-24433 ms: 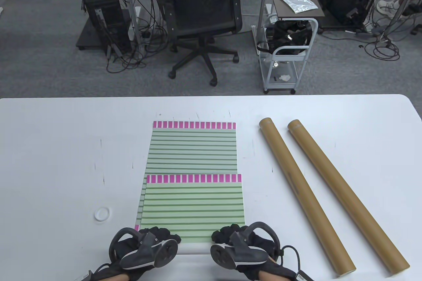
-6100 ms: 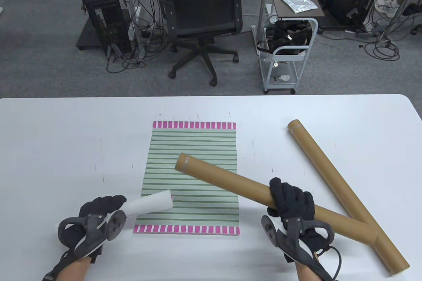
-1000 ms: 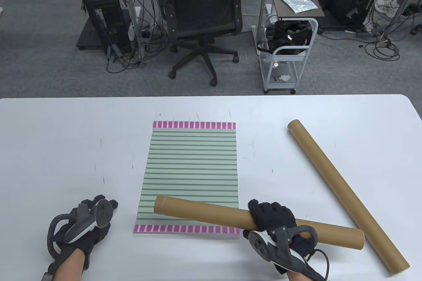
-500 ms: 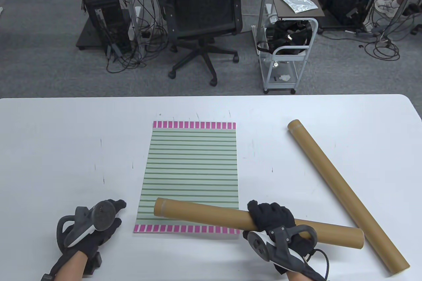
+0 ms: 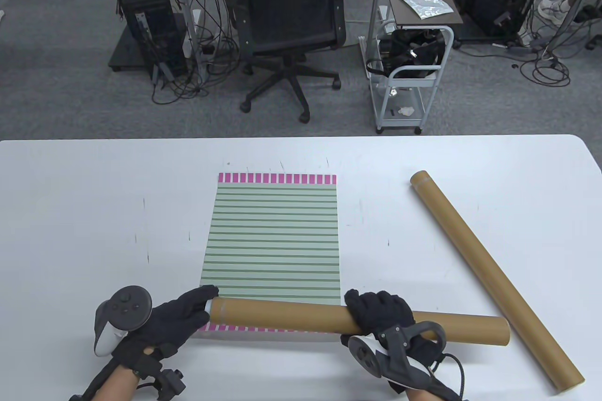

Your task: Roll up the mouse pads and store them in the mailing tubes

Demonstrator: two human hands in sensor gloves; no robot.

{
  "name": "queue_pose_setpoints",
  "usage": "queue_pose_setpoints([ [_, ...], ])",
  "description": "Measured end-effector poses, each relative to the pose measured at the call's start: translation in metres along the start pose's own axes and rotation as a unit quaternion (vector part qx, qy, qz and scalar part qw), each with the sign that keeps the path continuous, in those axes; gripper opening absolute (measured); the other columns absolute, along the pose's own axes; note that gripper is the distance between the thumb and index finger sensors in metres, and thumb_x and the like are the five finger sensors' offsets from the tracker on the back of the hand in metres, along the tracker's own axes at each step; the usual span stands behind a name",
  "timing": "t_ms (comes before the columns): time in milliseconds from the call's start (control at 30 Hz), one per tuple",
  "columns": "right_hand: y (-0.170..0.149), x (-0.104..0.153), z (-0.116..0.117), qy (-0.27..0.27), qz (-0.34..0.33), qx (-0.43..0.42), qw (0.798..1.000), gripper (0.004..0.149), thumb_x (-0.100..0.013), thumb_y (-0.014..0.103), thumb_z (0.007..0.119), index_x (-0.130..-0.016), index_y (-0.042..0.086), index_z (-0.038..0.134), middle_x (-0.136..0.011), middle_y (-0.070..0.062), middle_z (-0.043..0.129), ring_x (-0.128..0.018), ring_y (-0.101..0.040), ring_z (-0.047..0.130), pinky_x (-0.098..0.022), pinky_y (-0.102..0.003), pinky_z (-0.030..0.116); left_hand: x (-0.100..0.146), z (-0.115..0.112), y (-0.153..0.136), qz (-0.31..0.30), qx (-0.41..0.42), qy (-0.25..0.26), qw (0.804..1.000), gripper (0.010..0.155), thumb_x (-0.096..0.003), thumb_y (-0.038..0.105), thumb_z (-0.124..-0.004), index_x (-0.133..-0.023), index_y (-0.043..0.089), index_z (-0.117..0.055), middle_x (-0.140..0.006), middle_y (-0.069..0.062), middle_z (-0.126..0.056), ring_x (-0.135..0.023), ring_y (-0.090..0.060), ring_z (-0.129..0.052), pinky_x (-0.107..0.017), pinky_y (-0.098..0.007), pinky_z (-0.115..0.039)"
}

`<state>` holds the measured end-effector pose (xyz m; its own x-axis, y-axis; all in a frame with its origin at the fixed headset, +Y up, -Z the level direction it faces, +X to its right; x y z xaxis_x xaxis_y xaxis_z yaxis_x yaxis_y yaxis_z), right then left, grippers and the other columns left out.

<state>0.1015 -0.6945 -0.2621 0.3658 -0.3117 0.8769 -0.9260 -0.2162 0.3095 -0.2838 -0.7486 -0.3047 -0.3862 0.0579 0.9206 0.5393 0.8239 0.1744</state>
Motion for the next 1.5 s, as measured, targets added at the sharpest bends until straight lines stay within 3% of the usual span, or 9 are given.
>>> queue_pose_setpoints([
  [433,0.000,0.000,0.004,0.004,0.005,-0.016,1.000,0.076,-0.031,0.068,0.072,-0.097,0.034,0.060,-0.086,0.009,0.079,-0.074,-0.018,0.083,-0.065,-0.040,0.072,0.001,0.002,0.001,-0.006,0.023,0.011,1.000,0.061,-0.0450,0.051,-0.070,-0.103,0.040,-0.056,-0.104,0.005,-0.077,-0.088,-0.014,-0.090,-0.067,-0.026,-0.083],
  [733,-0.002,-0.001,0.004,-0.003,0.019,-0.021,1.000,0.076,-0.032,0.068,0.071,-0.098,0.033,0.059,-0.086,0.008,0.079,-0.073,-0.019,0.083,-0.064,-0.040,0.072,0.004,-0.003,0.010,-0.002,0.043,0.046,0.998,0.060,-0.0509,0.052,-0.063,-0.105,0.037,-0.044,-0.110,0.006,-0.064,-0.098,-0.013,-0.080,-0.074,-0.025,-0.078],
  [833,-0.002,0.000,0.005,-0.003,0.020,-0.022,1.000,0.075,-0.032,0.067,0.071,-0.098,0.033,0.059,-0.086,0.008,0.079,-0.073,-0.019,0.083,-0.064,-0.041,0.072,0.004,-0.007,0.013,-0.012,0.040,0.032,0.999,0.058,-0.0524,0.050,-0.059,-0.106,0.036,-0.043,-0.113,0.005,-0.059,-0.101,-0.016,-0.076,-0.076,-0.026,-0.076],
  [967,-0.002,0.000,0.004,-0.005,0.025,-0.012,1.000,0.075,-0.032,0.067,0.071,-0.098,0.032,0.060,-0.086,0.007,0.080,-0.073,-0.020,0.083,-0.064,-0.041,0.072,0.003,-0.023,0.022,-0.028,-0.001,-0.006,1.000,0.072,-0.0509,0.050,-0.062,-0.109,0.030,-0.024,-0.118,-0.004,-0.034,-0.111,-0.025,-0.054,-0.083,-0.033,-0.065],
  [1233,-0.005,-0.003,0.010,0.011,0.030,-0.015,0.999,0.075,-0.032,0.068,0.071,-0.098,0.033,0.059,-0.086,0.008,0.079,-0.073,-0.019,0.083,-0.064,-0.041,0.072,0.001,-0.024,0.016,-0.018,-0.085,0.010,0.996,0.083,-0.0446,0.062,-0.065,-0.109,0.040,-0.018,-0.122,0.004,-0.031,-0.115,-0.022,-0.046,-0.087,-0.037,-0.055],
  [1333,-0.013,-0.004,0.017,0.028,0.052,-0.009,0.998,0.076,-0.033,0.067,0.071,-0.098,0.032,0.060,-0.086,0.007,0.080,-0.073,-0.020,0.083,-0.064,-0.041,0.073,0.002,-0.019,0.011,-0.012,-0.201,0.033,0.979,0.081,-0.0418,0.064,-0.064,-0.109,0.045,-0.023,-0.122,0.007,-0.030,-0.117,-0.021,-0.042,-0.089,-0.041,-0.049],
  [1500,-0.044,-0.008,0.038,0.088,0.144,-0.028,0.985,0.077,-0.036,0.065,0.070,-0.102,0.028,0.056,-0.089,0.003,0.078,-0.074,-0.023,0.082,-0.064,-0.044,0.073,0.004,-0.017,0.013,0.003,-0.411,0.060,0.910,0.078,-0.0389,0.066,-0.063,-0.108,0.049,-0.032,-0.123,0.012,-0.032,-0.119,-0.017,-0.040,-0.092,-0.045,-0.042],
])
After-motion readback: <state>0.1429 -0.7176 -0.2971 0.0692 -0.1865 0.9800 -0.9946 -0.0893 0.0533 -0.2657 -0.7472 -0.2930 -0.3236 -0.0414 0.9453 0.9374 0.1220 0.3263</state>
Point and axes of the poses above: the tracker on the back of each hand, its own y axis roughly to the thumb side, its own x axis roughly from the fingertips to the wrist, z = x × y, the point moved 3 cm from there along -x, roughly from the wrist to the fingertips
